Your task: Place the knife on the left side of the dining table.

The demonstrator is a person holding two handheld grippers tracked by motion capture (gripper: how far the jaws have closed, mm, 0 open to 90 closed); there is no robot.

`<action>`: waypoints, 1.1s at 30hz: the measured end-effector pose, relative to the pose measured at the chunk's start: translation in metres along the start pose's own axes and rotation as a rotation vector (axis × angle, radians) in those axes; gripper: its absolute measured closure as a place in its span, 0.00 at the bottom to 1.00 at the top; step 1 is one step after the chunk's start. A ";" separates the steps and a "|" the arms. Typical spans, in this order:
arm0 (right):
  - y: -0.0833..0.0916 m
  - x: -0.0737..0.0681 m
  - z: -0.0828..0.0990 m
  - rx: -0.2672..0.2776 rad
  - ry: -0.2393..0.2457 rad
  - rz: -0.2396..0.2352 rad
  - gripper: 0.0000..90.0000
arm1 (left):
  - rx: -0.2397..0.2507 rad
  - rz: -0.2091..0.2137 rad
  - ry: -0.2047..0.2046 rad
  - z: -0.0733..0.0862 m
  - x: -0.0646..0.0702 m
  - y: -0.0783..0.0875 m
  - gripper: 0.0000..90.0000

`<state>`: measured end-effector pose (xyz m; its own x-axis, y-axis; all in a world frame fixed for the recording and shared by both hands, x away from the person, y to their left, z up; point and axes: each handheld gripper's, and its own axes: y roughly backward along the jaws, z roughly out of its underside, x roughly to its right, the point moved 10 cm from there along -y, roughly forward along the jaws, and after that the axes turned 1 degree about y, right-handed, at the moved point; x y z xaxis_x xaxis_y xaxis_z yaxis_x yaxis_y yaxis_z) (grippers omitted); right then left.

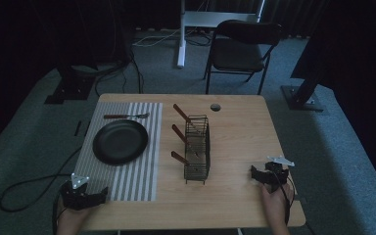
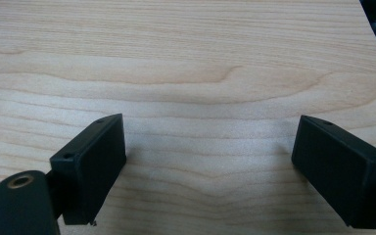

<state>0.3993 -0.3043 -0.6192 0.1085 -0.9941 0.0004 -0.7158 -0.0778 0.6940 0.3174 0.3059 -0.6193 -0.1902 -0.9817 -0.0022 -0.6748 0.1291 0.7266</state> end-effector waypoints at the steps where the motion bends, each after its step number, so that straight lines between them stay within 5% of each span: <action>1: 0.000 0.000 0.000 0.000 0.000 0.000 0.13 | 0.000 0.000 0.000 0.000 0.000 0.000 0.00; 33: 0.000 0.000 0.000 0.000 0.001 0.000 0.13 | -0.007 0.015 -0.021 -0.003 0.002 0.002 0.01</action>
<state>0.3993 -0.3043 -0.6193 0.1090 -0.9940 0.0012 -0.7158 -0.0776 0.6940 0.3177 0.3042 -0.6157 -0.2156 -0.9765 -0.0058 -0.6666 0.1429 0.7316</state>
